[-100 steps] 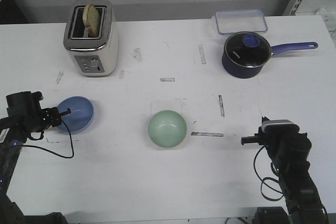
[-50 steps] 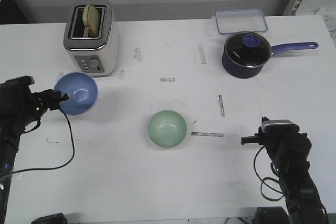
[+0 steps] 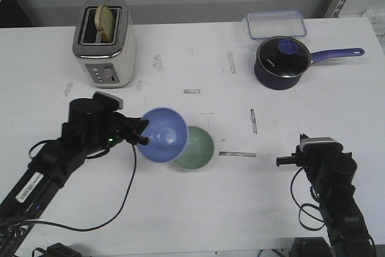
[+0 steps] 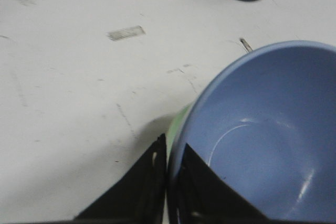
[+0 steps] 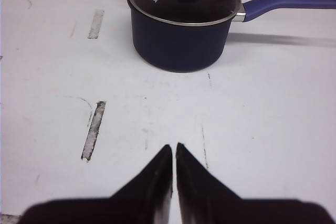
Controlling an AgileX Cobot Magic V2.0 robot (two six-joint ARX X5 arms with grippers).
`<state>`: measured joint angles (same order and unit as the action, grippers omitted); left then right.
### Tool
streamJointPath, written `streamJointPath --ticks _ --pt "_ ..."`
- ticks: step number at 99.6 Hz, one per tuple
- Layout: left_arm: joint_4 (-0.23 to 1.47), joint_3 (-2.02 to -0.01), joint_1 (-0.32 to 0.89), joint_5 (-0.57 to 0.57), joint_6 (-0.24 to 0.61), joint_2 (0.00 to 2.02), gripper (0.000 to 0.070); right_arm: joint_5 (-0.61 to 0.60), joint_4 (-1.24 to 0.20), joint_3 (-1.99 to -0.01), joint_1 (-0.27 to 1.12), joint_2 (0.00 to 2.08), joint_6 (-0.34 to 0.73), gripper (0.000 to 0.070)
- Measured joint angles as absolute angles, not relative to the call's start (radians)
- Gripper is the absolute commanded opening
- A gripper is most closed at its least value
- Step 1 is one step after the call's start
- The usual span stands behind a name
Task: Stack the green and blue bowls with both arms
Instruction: 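Lift the blue bowl with the left gripper and lower it onto the green bowl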
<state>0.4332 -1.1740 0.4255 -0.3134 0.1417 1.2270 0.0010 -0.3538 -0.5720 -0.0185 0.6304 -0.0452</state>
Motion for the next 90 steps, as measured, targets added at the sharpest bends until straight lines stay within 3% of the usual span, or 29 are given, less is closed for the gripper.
streamJointPath --ticks 29,90 --pt "0.389 -1.174 0.566 -0.26 0.145 1.411 0.0 0.001 -0.355 -0.572 -0.019 0.63 -0.045 0.0" --pt "0.29 -1.174 0.595 -0.226 0.145 1.516 0.0001 0.001 -0.376 -0.572 -0.019 0.63 -0.046 0.0"
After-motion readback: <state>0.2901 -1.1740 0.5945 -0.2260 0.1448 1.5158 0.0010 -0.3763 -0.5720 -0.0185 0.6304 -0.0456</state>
